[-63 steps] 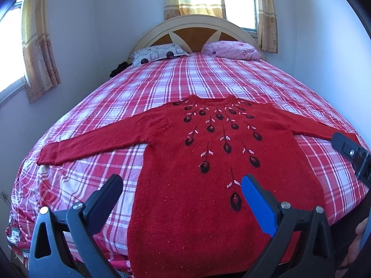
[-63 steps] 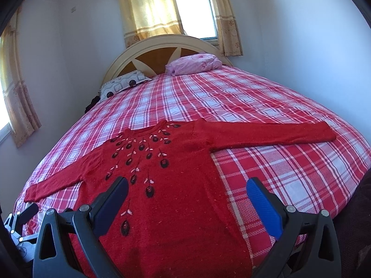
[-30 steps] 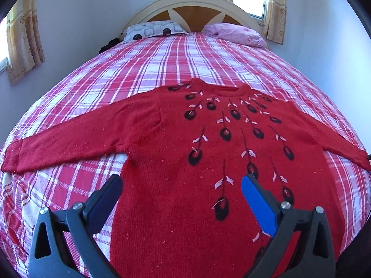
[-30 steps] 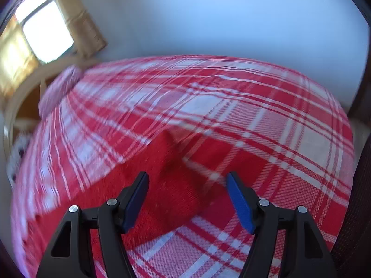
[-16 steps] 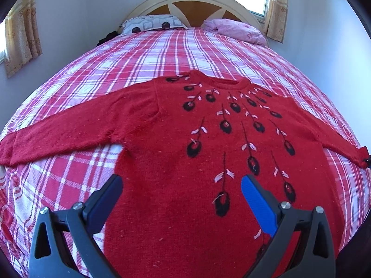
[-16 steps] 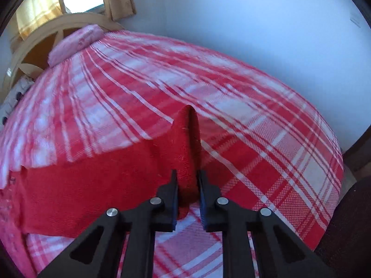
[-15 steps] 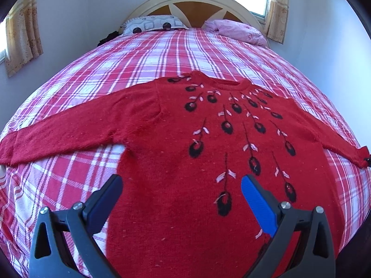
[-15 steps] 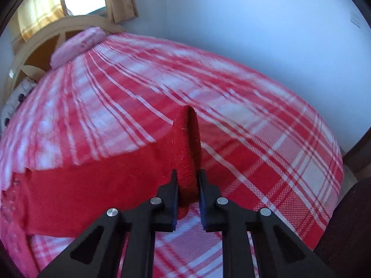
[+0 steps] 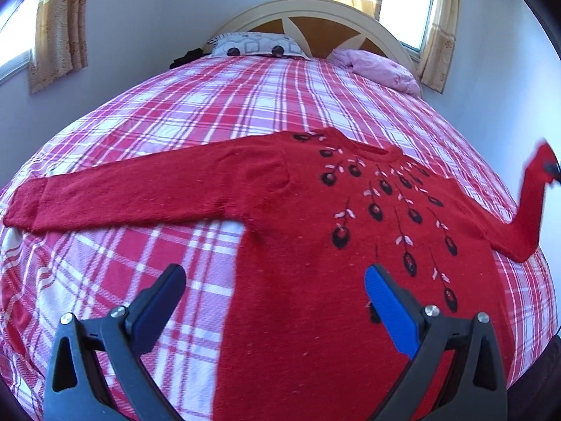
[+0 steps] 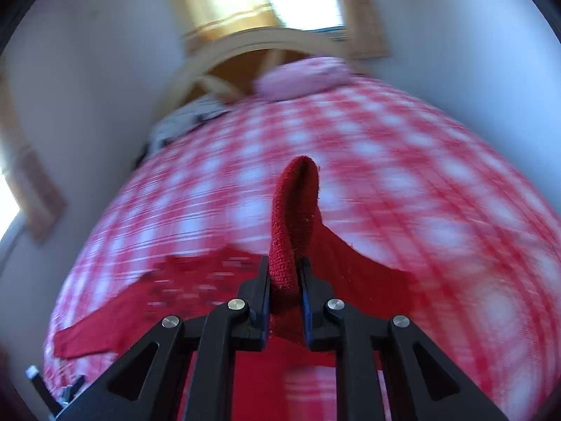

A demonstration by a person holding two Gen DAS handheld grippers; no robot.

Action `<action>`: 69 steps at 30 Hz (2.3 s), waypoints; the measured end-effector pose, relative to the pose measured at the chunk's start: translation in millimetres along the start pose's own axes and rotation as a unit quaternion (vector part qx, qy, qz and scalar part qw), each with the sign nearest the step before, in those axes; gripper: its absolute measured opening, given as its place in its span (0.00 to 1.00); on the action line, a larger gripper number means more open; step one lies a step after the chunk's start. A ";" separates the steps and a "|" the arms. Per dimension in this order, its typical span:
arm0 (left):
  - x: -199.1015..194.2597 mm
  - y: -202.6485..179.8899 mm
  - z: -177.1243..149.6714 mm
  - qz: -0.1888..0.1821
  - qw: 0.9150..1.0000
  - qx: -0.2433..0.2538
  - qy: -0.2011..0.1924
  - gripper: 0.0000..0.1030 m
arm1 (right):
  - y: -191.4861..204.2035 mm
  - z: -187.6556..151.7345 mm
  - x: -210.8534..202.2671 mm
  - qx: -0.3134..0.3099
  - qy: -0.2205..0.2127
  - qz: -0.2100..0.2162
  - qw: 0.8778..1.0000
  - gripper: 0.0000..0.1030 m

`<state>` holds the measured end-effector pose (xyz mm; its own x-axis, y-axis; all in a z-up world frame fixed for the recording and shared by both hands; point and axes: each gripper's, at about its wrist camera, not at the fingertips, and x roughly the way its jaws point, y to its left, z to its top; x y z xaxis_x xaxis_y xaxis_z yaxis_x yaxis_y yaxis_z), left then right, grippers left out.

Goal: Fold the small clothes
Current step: 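Lift the sleeve and lay it across the sweater body, open right gripper, then grasp the other sleeve cuff with the left gripper and lift it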

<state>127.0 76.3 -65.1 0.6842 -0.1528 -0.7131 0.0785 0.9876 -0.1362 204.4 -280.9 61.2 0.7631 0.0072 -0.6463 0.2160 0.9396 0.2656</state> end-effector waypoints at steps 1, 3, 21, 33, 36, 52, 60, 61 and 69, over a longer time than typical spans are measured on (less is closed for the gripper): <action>-1.3 4.3 -0.4 0.004 1.000 -0.003 -0.001 1.00 | 28.2 -0.5 13.9 -0.014 0.003 0.021 1.000 0.14; -3.7 14.1 -0.4 0.011 1.000 -0.009 -0.004 1.00 | 73.6 -7.8 37.7 -0.037 0.008 0.050 0.998 0.14; -2.1 92.0 -10.8 0.076 0.995 -0.063 0.005 1.00 | 260.4 -155.7 205.9 -0.106 0.198 0.226 0.948 0.60; 11.0 80.2 -10.1 0.069 0.996 -0.048 0.018 1.00 | 101.1 -93.0 139.1 -0.045 0.060 0.072 0.995 0.46; 15.0 71.3 -8.9 0.066 0.997 -0.041 0.021 1.00 | 38.3 -84.6 125.6 0.004 0.039 0.026 0.999 0.37; 23.0 47.6 -3.0 0.098 0.994 -0.031 0.026 1.00 | -29.2 -114.7 143.9 0.014 0.053 -0.025 0.998 0.32; 1.2 146.8 5.3 0.163 0.972 -0.166 -0.021 1.00 | -34.6 -118.0 144.4 0.026 0.045 -0.014 0.999 0.32; -1.6 165.0 6.2 0.173 0.965 -0.193 -0.027 1.00 | -34.3 -118.7 144.1 0.027 0.045 -0.014 0.999 0.32; -7.4 291.9 4.3 0.197 0.901 -0.381 -0.063 0.87 | -30.5 -119.3 145.7 0.014 0.047 -0.027 0.998 0.33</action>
<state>148.1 365.9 -96.7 0.6314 0.2569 -0.7317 -0.6763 0.6440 -0.3575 236.4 -267.7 -126.4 0.6900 -0.0109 -0.7238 0.2736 0.9296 0.2468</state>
